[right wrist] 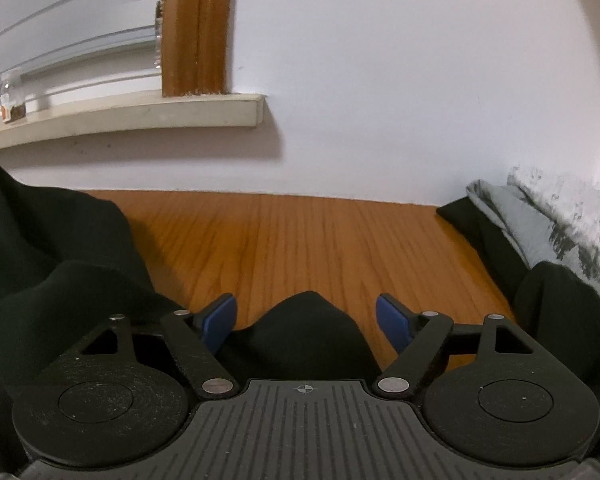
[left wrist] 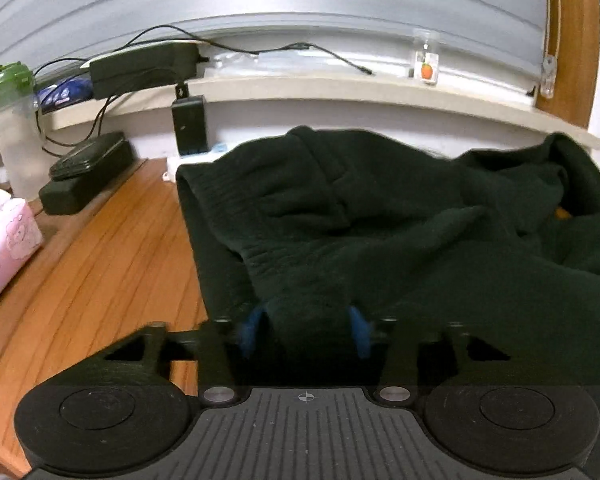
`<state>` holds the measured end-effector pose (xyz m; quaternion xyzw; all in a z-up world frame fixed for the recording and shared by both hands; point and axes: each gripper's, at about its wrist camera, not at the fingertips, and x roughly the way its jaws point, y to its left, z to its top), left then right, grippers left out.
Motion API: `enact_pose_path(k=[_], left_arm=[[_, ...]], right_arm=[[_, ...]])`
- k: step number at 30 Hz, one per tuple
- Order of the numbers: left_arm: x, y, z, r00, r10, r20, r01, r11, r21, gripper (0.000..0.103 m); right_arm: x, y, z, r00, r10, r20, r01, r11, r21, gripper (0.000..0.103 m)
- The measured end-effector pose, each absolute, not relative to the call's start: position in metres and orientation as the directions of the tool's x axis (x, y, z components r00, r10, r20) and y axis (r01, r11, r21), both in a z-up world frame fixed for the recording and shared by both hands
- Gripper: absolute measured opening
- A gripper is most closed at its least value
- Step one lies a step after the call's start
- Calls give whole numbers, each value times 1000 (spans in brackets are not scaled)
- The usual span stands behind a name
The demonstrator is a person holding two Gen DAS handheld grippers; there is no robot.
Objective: Fold clothes
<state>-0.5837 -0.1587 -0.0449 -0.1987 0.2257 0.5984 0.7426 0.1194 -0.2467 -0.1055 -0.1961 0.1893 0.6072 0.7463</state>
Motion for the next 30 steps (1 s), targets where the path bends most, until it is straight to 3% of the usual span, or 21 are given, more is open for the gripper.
enact_pose_path(k=[1,4,9,12,14,18,19,28,30], left_arm=[[-589,-160,-42,171,814,-555,-982,186,-30,11],[-615,-154,-34,76,842,-533,-995,95,7,12],[-657,-134,-22,14,815,-579,-998,51,47,16],[-656,-133,-9,4,823,-569,-996,54,72,38],[-648,-136,0,-15,839,-543,-993,51,107,59],[-626,-141,14,14,863,-505,-990,83,114,67],[-619,-141,17,35,866,-499,-989,101,106,75],[-534,-111,23,227,846,-482,-953,294,67,78],[-510,-100,22,281,831,-479,-935,350,58,78]], right_arm=[[119,-249,-102,189,835,-516,-981,180,-67,76],[119,-257,-88,185,851,-491,-982,183,-53,76],[109,-266,-62,142,865,-481,-990,133,-52,76],[99,-267,-54,108,868,-485,-994,88,-64,77],[95,-267,-51,78,869,-489,-997,59,-54,77],[92,-263,-46,51,875,-482,-999,37,-38,77],[93,-262,-46,49,876,-480,-999,37,-35,77],[95,-271,-49,20,863,-506,-999,-7,-51,76],[97,-275,-48,-7,855,-518,-998,-38,-50,64]])
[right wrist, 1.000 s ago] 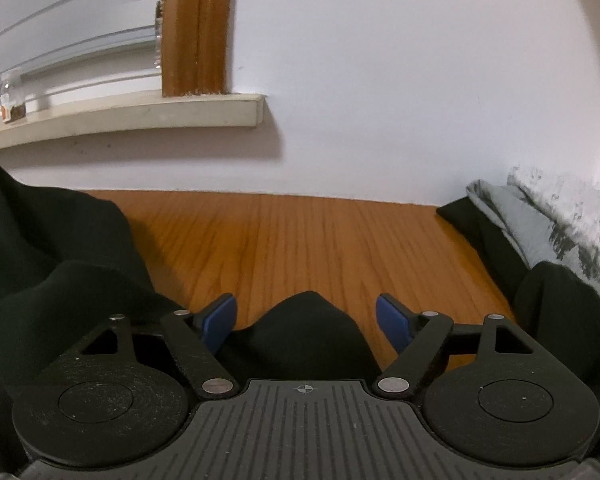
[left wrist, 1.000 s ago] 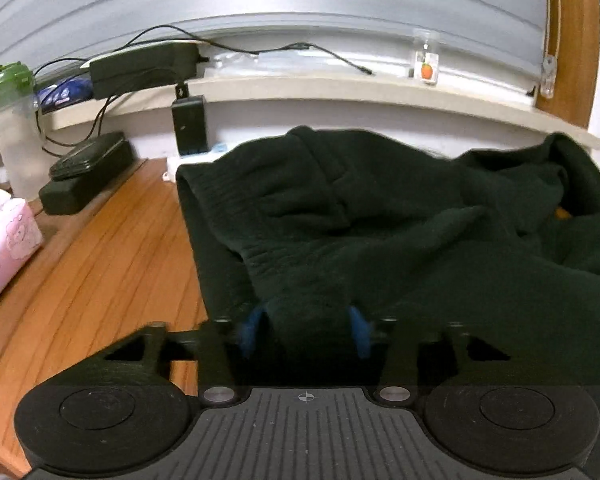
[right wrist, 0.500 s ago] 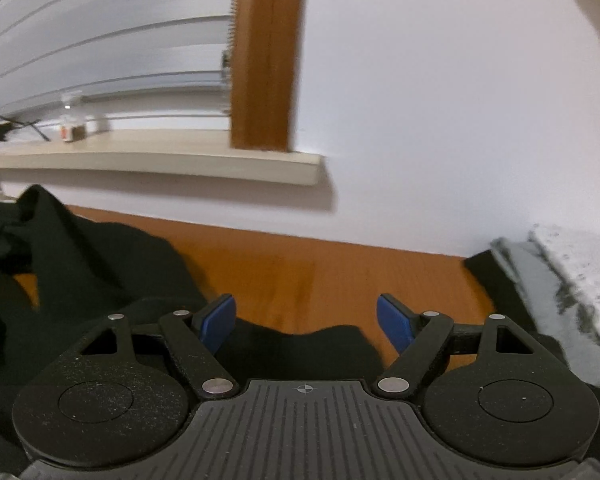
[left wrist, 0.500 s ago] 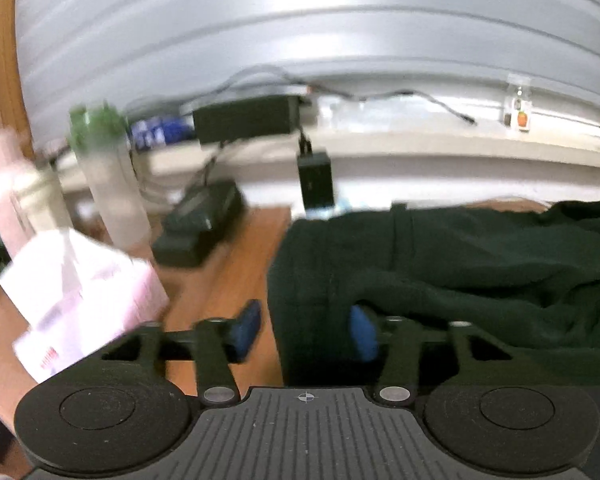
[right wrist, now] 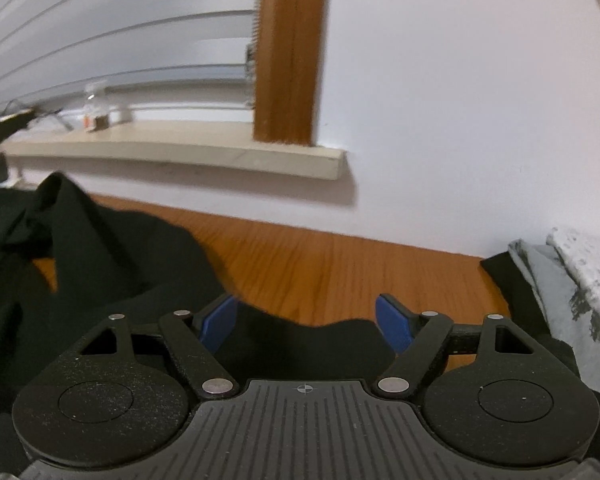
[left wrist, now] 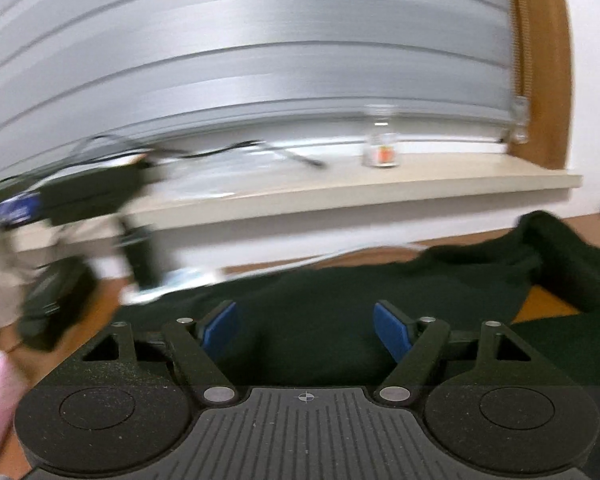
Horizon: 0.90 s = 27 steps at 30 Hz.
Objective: Fold clothes
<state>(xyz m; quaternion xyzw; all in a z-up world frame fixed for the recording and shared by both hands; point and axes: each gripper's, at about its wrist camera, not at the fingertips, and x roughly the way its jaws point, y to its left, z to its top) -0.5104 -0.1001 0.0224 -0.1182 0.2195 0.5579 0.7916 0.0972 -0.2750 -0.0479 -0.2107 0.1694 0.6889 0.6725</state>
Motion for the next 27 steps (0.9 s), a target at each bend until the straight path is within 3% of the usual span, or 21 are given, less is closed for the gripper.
enact_pose_path(k=[13,19,27], left_arm=[[-375,-51,-2,487,724,-488,-820,572,30,78],[-365,-53,-27,501,727,-469,-815,578,25,79],[-377,-45,-45,494,729,-474,-848,525,-76,81]], right_arm=[[116,-286,-65,-3,823,-569,-998,-40,-51,66],[121,-283,-83,-17,829,-559,-1000,-23,-3,72],[118,-272,-113,-19,840,-542,-1000,-10,19,77]])
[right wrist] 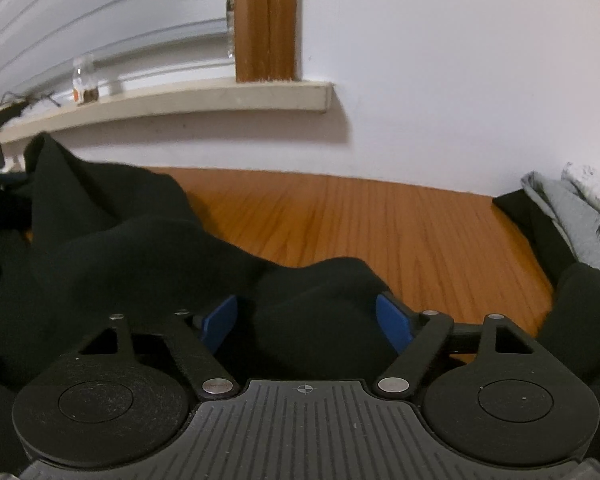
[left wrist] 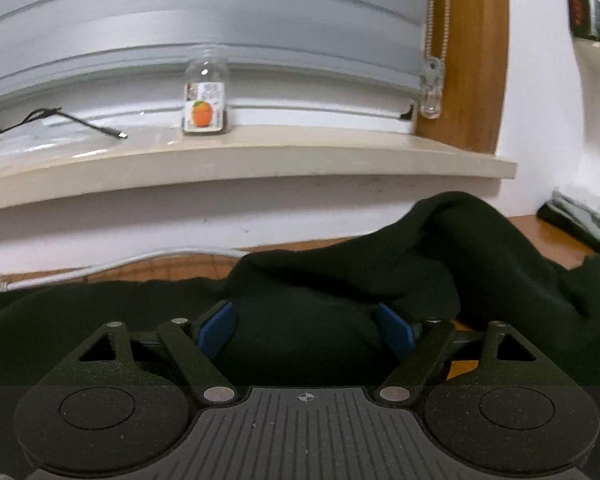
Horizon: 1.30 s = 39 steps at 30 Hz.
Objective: Fold clothes
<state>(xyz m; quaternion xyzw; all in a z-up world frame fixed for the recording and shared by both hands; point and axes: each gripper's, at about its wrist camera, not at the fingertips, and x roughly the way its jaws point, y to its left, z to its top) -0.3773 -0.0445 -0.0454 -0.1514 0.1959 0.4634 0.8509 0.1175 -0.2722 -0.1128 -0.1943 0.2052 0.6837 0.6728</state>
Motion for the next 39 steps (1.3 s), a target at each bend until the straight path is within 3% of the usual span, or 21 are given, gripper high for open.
enact_pose_path(k=[39], left_arm=[[-371,-45,-46,467,727,-503,-852,522,-37,82]], right_arm=[[116,-276,-116,-8,846,-533,-1000,-6,6,78]])
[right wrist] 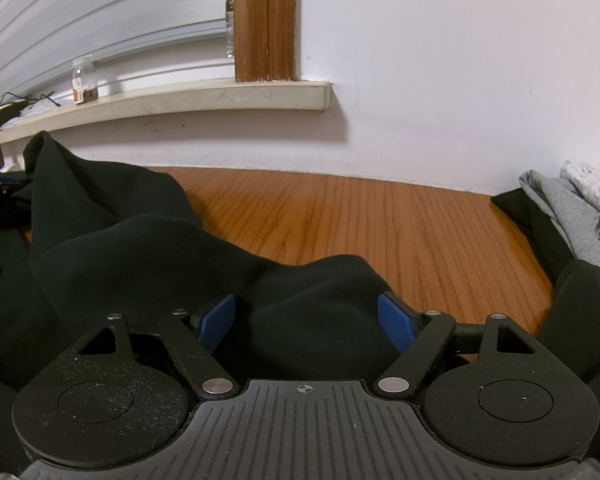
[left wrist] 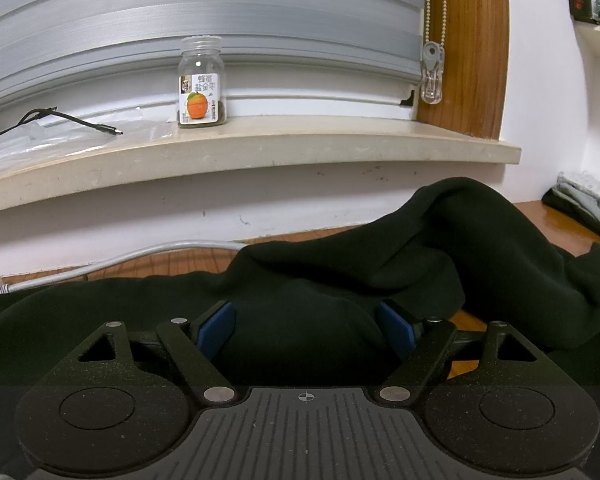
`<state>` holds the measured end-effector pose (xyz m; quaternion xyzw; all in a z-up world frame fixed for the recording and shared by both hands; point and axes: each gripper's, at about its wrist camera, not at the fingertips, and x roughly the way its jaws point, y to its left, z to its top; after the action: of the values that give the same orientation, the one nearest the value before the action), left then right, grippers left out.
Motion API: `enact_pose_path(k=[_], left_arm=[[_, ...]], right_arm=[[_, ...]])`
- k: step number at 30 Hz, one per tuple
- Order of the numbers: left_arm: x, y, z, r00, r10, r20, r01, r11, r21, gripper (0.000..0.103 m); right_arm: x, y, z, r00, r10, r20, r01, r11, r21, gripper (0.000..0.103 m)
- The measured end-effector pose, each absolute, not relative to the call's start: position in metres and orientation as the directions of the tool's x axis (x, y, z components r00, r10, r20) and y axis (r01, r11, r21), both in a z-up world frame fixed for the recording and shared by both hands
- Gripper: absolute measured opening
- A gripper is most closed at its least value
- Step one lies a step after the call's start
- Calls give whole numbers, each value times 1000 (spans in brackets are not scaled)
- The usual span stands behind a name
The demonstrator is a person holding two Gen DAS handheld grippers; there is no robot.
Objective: Fold clothes
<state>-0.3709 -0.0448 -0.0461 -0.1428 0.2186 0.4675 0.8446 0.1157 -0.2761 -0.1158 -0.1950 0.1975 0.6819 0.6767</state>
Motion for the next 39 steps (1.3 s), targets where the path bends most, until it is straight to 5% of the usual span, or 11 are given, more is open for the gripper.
enact_pose_path(k=[39], left_arm=[[-371,-45,-46,460,727,-510,-855,517,-34,83]], right_arm=[[118,-277,-114,-13,850,-527,-1000,-4,19,78]])
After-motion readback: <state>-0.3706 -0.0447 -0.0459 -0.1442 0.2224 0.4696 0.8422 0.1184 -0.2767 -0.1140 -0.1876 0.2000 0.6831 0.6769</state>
